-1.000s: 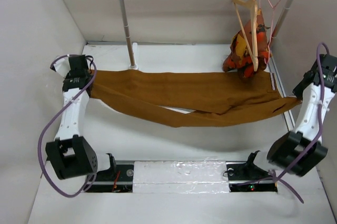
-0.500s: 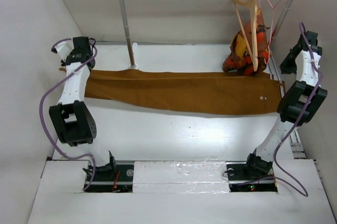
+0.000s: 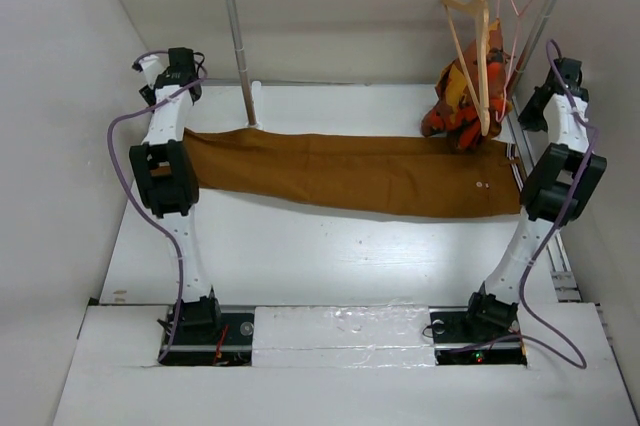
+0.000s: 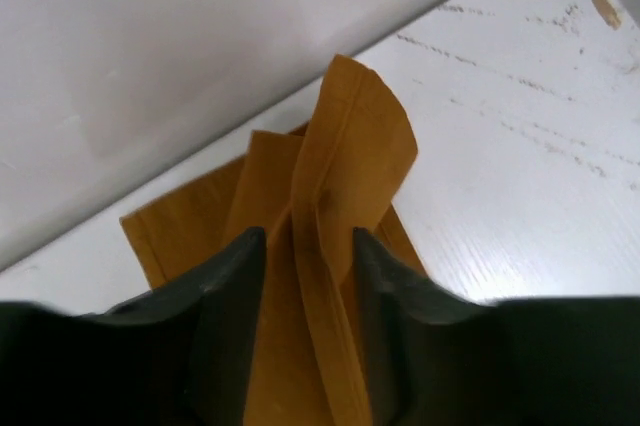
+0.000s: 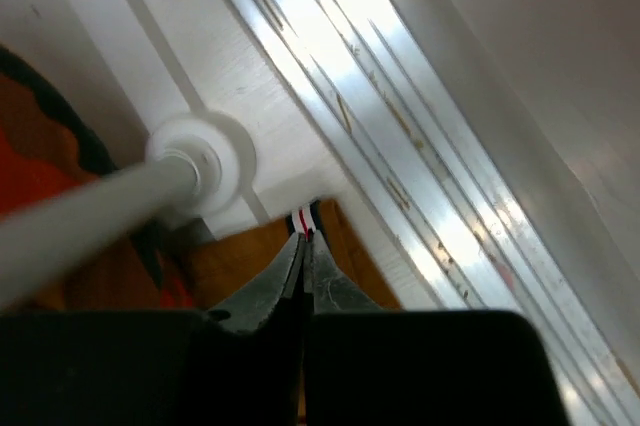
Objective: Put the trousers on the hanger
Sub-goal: Fold the trousers at the center of the board.
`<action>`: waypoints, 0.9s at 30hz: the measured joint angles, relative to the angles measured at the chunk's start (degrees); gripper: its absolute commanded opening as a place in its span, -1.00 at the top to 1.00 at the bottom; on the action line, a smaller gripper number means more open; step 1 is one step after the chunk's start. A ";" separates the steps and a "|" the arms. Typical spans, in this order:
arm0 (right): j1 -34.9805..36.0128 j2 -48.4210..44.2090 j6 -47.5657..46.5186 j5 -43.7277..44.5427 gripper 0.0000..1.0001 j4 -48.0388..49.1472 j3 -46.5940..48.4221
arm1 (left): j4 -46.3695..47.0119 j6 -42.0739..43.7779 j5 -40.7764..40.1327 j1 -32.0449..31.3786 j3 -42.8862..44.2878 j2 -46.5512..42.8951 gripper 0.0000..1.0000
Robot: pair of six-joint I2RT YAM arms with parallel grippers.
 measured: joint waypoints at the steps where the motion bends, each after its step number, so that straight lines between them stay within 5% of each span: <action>1: 0.09 -2.34 -0.13 -0.35 0.71 2.03 -4.46 | -0.44 0.26 0.81 0.00 -0.07 0.04 -0.12; 2: 0.09 -5.03 -0.33 -0.87 0.41 3.45 -9.09 | -0.66 0.33 1.44 0.00 -0.24 0.00 -0.29; 5: -1.22 -14.58 -1.25 -5.90 0.13 6.88 -24.63 | 1.75 -0.44 2.80 0.00 -6.80 -3.52 -0.60; 13: -7.04 -27.15 -4.46 -12.72 0.03 11.10 -44.48 | 10.47 -2.49 10.93 -2.95 -45.51 -34.07 -0.47; 18: -6.80 -41.92 -4.63 -11.19 -0.19 11.45 -55.65 | 14.99 -4.15 22.51 -8.20 -58.21 -48.94 -0.47; 22: -8.57 -50.34 -5.03 -10.80 -0.22 12.92 -61.70 | 16.13 -4.81 29.99 -7.30 -66.29 -49.27 -0.54; 27: -14.14 -50.18 -6.40 -13.16 -0.28 12.22 -69.40 | 16.26 -5.53 37.75 -5.53 -69.29 -41.99 -0.59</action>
